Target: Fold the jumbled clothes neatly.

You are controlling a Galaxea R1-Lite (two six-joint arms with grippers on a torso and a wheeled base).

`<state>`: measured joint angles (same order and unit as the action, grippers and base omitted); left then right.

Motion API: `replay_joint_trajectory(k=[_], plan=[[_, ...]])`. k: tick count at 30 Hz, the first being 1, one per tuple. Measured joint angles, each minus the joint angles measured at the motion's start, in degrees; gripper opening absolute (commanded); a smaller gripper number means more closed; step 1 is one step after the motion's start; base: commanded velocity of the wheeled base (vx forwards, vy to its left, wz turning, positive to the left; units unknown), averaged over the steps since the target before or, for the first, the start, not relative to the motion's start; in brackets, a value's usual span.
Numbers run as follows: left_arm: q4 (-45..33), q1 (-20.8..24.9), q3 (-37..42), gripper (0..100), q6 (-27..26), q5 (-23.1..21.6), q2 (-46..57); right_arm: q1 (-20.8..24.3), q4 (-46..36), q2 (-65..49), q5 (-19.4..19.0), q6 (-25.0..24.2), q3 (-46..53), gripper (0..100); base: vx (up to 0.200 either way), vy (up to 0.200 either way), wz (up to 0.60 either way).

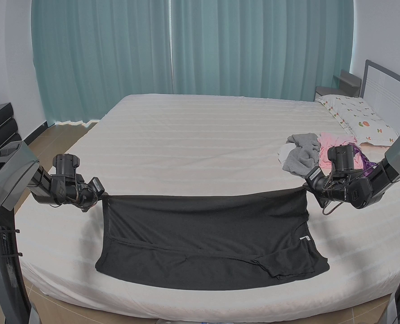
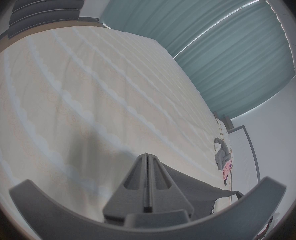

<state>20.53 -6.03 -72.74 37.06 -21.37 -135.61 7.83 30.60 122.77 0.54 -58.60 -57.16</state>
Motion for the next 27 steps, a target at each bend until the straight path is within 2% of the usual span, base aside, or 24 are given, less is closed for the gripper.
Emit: replay_joint_trajectory(k=[7, 14, 19, 27], plan=[[0.8, 0.1, 0.5, 0, 0.1, 0.1, 0.5, -1.4, 0.4, 1.9, 0.0, 0.0, -2.8, 0, 0.0, 0.0, 0.0], [2.7, 0.1, 3.0, 0, -0.2, 0.7, 0.9, -1.8, -0.1, 1.9, -2.1, 0.1, -1.5, 0, 0.0, 0.0, 0.0], [3.5, -0.4, 6.9, 0, -0.9, 0.5, 2.6, -2.3, -0.3, 0.5, -3.9, 1.4, 1.7, 0, 0.0, 0.0, 0.0], [3.7, -0.8, 14.5, 0, -5.6, 0.5, 5.9, -3.1, 0.1, -2.0, -6.9, 5.1, 9.8, 0, 0.0, 0.0, 0.0]])
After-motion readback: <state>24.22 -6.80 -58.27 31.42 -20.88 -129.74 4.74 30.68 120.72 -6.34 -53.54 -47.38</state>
